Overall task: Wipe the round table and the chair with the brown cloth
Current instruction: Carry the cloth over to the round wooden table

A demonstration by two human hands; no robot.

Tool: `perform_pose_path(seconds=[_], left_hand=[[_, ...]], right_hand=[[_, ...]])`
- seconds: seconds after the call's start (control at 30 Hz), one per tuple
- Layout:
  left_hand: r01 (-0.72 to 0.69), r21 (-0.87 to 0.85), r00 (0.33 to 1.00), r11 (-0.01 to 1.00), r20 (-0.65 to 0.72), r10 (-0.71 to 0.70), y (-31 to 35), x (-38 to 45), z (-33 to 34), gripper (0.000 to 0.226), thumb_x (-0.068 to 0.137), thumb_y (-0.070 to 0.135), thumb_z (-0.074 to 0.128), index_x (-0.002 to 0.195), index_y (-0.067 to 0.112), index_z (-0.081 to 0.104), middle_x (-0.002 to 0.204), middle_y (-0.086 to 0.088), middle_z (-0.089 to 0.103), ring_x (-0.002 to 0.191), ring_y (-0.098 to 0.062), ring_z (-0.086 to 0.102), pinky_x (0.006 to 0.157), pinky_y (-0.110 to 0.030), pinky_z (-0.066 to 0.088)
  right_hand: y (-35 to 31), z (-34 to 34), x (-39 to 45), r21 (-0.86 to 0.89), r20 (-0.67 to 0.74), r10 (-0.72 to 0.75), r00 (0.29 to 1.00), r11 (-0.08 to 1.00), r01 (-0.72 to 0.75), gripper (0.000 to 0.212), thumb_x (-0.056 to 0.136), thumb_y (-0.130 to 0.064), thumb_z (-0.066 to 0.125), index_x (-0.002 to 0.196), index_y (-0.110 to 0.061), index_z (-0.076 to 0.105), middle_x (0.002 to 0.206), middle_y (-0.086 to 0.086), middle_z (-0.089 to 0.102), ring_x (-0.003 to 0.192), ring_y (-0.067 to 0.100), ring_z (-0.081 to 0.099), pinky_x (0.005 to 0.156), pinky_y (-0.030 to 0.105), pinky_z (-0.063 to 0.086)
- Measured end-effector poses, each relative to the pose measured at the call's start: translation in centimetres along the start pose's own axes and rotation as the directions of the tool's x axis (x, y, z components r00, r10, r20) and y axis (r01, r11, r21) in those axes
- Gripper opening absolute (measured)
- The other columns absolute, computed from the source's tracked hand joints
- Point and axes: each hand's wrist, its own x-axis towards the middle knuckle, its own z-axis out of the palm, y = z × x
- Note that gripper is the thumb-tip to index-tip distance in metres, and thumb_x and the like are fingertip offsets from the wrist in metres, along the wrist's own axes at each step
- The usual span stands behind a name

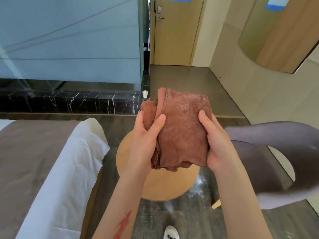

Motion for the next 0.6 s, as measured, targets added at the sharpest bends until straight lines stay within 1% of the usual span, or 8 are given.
perform_pose_path(seconds=[0.1,0.17,0.23,0.33,0.4,0.5,0.6], left_hand=[[-0.011,-0.016,0.999,1.000,-0.041,0.010,-0.8,3.4,2.8,0.019,0.084,0.024,0.063,0.101,0.030,0.059,0.085,0.017,0.071,0.081,-0.002,0.069,0.062,-0.017,0.053],[-0.021,-0.028,0.997,0.999,-0.079,0.019,-1.1,5.2,4.2,0.024,0.084,0.023,0.063,0.107,0.026,0.057,0.088,0.014,0.070,0.081,-0.002,0.069,0.061,-0.017,0.054],[-0.034,-0.010,0.994,0.999,-0.105,0.033,-1.3,6.7,5.0,0.022,0.084,0.022,0.062,0.106,0.024,0.057,0.085,0.015,0.071,0.079,-0.001,0.069,0.061,-0.017,0.053],[-0.035,0.017,0.990,0.999,-0.138,0.037,-1.6,8.4,5.7,0.027,0.084,0.022,0.062,0.111,0.019,0.056,0.093,0.009,0.068,0.079,0.000,0.068,0.062,-0.017,0.054],[-0.035,0.017,0.989,0.999,-0.143,0.037,-2.1,9.5,6.0,0.031,0.084,0.021,0.061,0.114,0.017,0.055,0.093,0.009,0.067,0.078,0.000,0.068,0.062,-0.017,0.054],[-0.012,0.019,0.991,1.000,-0.130,0.015,-3.1,10.9,6.2,0.021,0.084,0.023,0.062,0.104,0.026,0.059,0.084,0.016,0.072,0.080,-0.001,0.069,0.062,-0.016,0.054],[0.011,0.014,0.993,1.000,-0.114,-0.009,-4.4,12.3,5.7,0.016,0.084,0.023,0.062,0.096,0.032,0.059,0.081,0.021,0.072,0.079,0.000,0.069,0.060,-0.014,0.053]], right_hand=[[-1.9,-1.7,4.1,-0.014,0.035,0.026,0.999,1.000,-0.025,0.030,0.085,-0.040,0.057,0.115,-0.036,0.058,0.113,-0.002,0.067,0.091,0.015,0.070,0.064,0.033,0.059],[-2.9,-2.5,6.5,-0.010,0.060,0.032,0.998,0.999,-0.032,0.024,0.086,-0.039,0.057,0.110,-0.037,0.060,0.111,-0.002,0.068,0.088,0.014,0.071,0.062,0.032,0.058],[-3.4,-2.9,8.3,-0.002,0.074,0.048,0.996,0.999,-0.048,0.018,0.087,-0.038,0.057,0.105,-0.037,0.061,0.108,-0.003,0.069,0.086,0.013,0.071,0.060,0.032,0.058],[-3.6,-3.4,10.4,-0.004,0.092,0.076,0.993,0.997,-0.076,0.015,0.086,-0.038,0.057,0.101,-0.040,0.062,0.108,-0.004,0.069,0.087,0.013,0.071,0.062,0.033,0.059],[-3.8,-3.7,11.7,-0.013,0.096,0.087,0.992,0.996,-0.086,0.012,0.085,-0.040,0.058,0.096,-0.043,0.062,0.108,-0.005,0.069,0.088,0.014,0.071,0.063,0.033,0.059],[-3.6,-4.3,13.3,-0.013,0.101,0.105,0.989,0.994,-0.104,0.014,0.082,-0.044,0.060,0.095,-0.047,0.061,0.110,-0.006,0.068,0.094,0.017,0.069,0.065,0.035,0.059],[-2.5,-4.9,14.7,0.042,0.141,0.141,0.980,0.988,-0.148,0.027,0.066,-0.047,0.070,0.092,-0.047,0.064,0.101,-0.008,0.074,0.091,0.017,0.071,0.065,0.038,0.059]])
